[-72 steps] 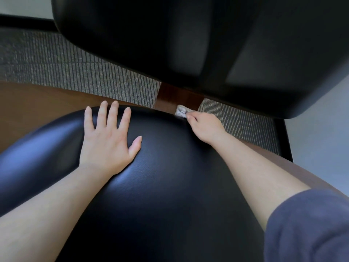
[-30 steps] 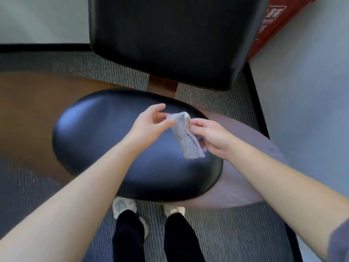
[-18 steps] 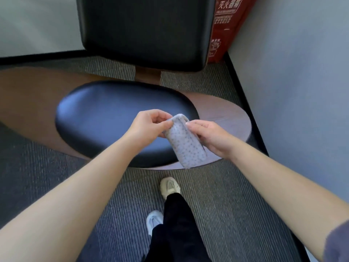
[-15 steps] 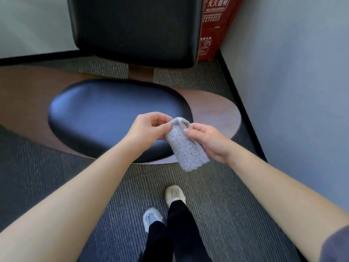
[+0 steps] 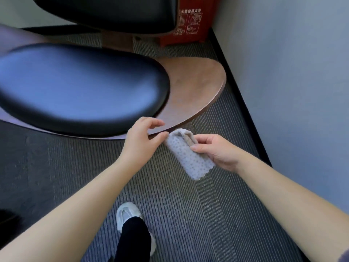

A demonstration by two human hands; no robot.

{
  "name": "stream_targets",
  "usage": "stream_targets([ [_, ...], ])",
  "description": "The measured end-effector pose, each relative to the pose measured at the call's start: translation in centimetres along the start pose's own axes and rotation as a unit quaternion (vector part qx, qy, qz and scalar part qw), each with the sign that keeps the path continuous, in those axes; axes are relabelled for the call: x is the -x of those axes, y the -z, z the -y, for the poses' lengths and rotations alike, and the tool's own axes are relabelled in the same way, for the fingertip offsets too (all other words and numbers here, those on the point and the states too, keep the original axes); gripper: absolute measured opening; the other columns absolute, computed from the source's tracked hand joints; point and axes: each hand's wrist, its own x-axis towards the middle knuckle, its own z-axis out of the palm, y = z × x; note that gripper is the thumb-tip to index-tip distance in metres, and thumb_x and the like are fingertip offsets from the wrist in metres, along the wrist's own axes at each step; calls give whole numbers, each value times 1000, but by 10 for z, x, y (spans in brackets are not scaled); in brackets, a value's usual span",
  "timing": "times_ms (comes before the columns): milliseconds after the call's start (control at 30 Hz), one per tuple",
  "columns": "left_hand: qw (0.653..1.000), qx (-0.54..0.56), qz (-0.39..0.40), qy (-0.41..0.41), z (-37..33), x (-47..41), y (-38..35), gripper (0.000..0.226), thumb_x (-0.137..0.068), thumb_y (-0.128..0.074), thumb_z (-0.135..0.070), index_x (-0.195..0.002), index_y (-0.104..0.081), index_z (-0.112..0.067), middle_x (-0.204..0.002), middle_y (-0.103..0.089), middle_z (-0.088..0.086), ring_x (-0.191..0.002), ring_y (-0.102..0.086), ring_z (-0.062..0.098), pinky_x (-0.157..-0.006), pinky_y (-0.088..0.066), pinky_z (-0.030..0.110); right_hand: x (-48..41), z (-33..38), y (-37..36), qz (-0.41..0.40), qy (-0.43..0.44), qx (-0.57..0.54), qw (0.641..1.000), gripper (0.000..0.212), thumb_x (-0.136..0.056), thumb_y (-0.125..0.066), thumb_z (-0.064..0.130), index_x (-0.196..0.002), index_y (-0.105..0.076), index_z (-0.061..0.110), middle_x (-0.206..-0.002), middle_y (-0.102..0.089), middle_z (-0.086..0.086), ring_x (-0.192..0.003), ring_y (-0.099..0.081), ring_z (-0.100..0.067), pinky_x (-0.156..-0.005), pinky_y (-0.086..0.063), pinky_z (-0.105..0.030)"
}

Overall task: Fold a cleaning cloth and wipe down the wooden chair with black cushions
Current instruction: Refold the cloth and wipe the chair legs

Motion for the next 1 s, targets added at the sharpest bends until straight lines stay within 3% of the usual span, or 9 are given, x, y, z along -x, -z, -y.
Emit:
stream_targets([
  [100, 994, -72, -64, -60, 42, 9, -43, 48, -86, -73, -21, -131, -58, -15, -131, -52, -3, -123, -47, 9, -108, -33, 22, -24, -45, 29, -15, 15, 25, 999, 26, -93, -57, 5, -117, -65, 5, -108, -69, -11, -99, -66, -21, -91, -53, -38],
  [200, 979, -135, -140, -67, 79, 7, -73, 58, -88, -69, -28, -142, -49, -18, -142, -46, -1, -133, -40, 14, -117, -28, 42, -61, -79, 50, -65, 45, 31, 996, 19, -92, -60, 6, -108, -68, 12, -103, -72, -8, -95, -68, -19, -86, -55, -35],
  [333, 934, -245, -230, -121, 106, -9, -89, 57, -93, -58, -37, -144, -43, -19, -143, -46, 1, -133, -37, 19, -117, -22, 45, -125, -106, 66, -135, 103, 25, 985, 13, -92, -62, 7, -99, -71, 13, -98, -72, -10, -93, -68, -26, -85, -55, -41],
  [467, 887, -311, -309, -143, 121, -26, -110, 52, -92, -49, -38, -137, -37, -15, -137, -45, 7, -127, -40, 26, -109, -23, 44, -176, -116, 66, -236, 213, 62, 946, 18, -93, -57, 4, -91, -68, 18, -83, -69, 2, -77, -64, -9, -69, -53, -21],
  [533, 869, -318, -348, -152, 126, -34, -116, 53, -89, -52, -35, -133, -35, -12, -133, -46, 12, -125, -40, 28, -107, -25, 47, -200, -118, 62, -278, 258, 64, 923, 16, -95, -56, 7, -99, -69, 16, -89, -70, 2, -83, -65, -9, -76, -52, -25],
  [633, 854, -327, -373, -158, 130, -38, -118, 61, -80, -58, -30, -132, -34, -10, -131, -45, 14, -124, -36, 27, -107, -25, 49, -228, -118, 43, -254, 279, 39, 925, 30, -97, -56, 18, -126, -63, 13, -115, -68, -3, -107, -63, -15, -98, -50, -33],
  [700, 850, -332, -378, -158, 130, -39, -119, 65, -76, -60, -27, -132, -34, -9, -131, -45, 16, -123, -35, 27, -107, -24, 48, -237, -119, 30, -249, 304, 36, 919, 38, -98, -55, 19, -134, -57, 11, -122, -60, -2, -112, -58, -13, -104, -45, -33],
  [900, 844, -340, -388, -144, 131, -41, -122, 67, -73, -58, -27, -132, -30, -13, -133, -43, 19, -124, -35, 30, -108, -22, 48, -249, -99, 30, -263, 315, 31, 912, 38, -100, -48, 11, -138, -53, 9, -127, -55, -7, -114, -56, -16, -105, -41, -28],
  [1000, 842, -340, -395, -139, 131, -42, -123, 68, -72, -59, -26, -132, -31, -10, -133, -43, 19, -124, -36, 32, -110, -20, 46, -246, -96, 28, -259, 384, 103, 880, 35, -99, -47, 7, -133, -58, 8, -116, -48, -5, -105, -52, -14, -97, -40, -19],
])
